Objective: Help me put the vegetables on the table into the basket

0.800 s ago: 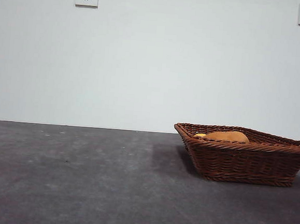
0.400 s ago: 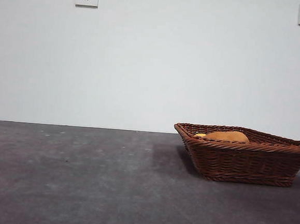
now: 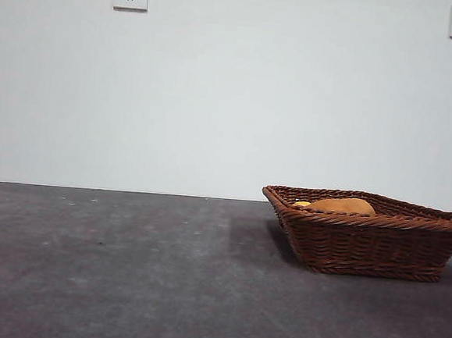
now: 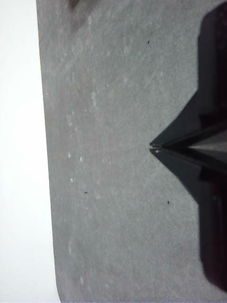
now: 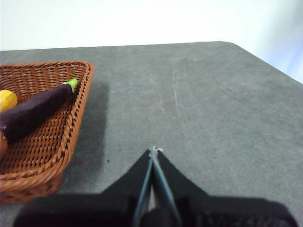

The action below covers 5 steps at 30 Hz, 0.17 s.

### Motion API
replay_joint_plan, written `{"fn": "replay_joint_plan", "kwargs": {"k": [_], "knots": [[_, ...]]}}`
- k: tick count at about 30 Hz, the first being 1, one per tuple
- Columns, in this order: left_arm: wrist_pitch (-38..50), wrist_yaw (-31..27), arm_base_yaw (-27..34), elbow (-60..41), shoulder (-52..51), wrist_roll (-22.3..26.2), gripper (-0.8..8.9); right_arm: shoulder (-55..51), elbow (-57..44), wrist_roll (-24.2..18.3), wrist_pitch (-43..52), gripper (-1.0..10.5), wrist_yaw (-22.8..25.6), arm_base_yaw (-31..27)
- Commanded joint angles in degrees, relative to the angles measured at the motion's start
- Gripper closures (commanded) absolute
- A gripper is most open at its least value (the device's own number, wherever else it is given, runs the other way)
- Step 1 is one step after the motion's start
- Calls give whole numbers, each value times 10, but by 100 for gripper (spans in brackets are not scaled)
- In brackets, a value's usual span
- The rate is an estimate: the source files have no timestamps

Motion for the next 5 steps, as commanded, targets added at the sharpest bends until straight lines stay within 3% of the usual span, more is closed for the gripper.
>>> {"fn": "replay_joint_plan", "kwargs": {"k": [1,5], "knots": [[4,-1,2,-6,0,7,817,-1,-5,-2,1,946,0,0],[4,-1,2,-6,0,7,817,-1,-5,-2,1,946,0,0]]}}
